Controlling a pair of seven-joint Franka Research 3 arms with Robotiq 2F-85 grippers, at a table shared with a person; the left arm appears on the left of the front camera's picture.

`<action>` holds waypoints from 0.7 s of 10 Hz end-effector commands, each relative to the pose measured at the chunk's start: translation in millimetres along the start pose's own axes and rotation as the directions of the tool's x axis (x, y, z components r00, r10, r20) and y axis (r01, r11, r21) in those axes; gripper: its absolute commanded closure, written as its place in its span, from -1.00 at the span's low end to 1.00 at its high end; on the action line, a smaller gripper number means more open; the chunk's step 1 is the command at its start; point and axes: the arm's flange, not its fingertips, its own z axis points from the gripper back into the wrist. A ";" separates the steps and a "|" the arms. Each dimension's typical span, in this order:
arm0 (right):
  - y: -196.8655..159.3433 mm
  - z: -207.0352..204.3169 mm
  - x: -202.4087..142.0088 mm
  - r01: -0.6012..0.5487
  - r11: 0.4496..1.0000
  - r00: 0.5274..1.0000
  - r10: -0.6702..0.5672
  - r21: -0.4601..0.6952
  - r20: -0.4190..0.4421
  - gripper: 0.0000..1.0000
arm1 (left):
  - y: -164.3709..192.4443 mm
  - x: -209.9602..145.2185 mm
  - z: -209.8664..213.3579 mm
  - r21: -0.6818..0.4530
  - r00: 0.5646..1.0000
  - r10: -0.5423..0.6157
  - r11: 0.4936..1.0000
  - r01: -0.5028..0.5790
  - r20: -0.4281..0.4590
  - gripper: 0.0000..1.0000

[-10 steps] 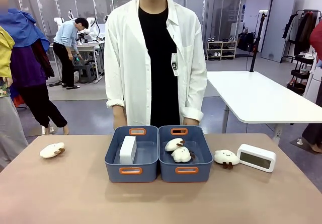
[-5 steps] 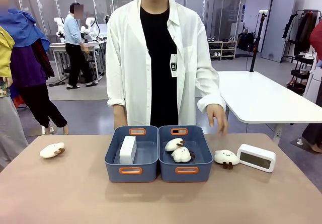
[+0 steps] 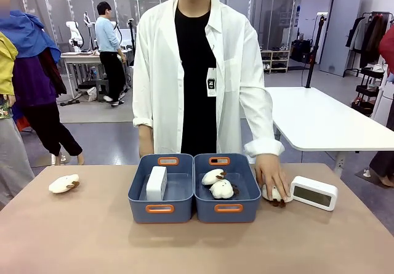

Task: Sort the digital clocks into the basket.
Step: Pick up the Digital clock from the table and place it into the empty Plastic storage basket.

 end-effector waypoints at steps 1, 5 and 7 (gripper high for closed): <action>0.9 0.1 0.0 -0.003 1.000 1.000 0.003 0.000 0.000 -1.00 | 0.1 -7.7 1.7 0.001 1.000 -0.015 1.000 0.015 -0.005 -1.00; 0.9 0.1 0.0 -0.003 1.000 1.000 0.003 0.000 0.000 -1.00 | 0.1 -7.7 1.7 0.001 1.000 -0.015 1.000 0.015 -0.005 -1.00; 0.9 0.1 0.0 -0.003 1.000 1.000 0.003 0.000 0.000 -1.00 | 0.1 -7.7 1.7 0.001 1.000 -0.015 1.000 0.015 -0.005 -1.00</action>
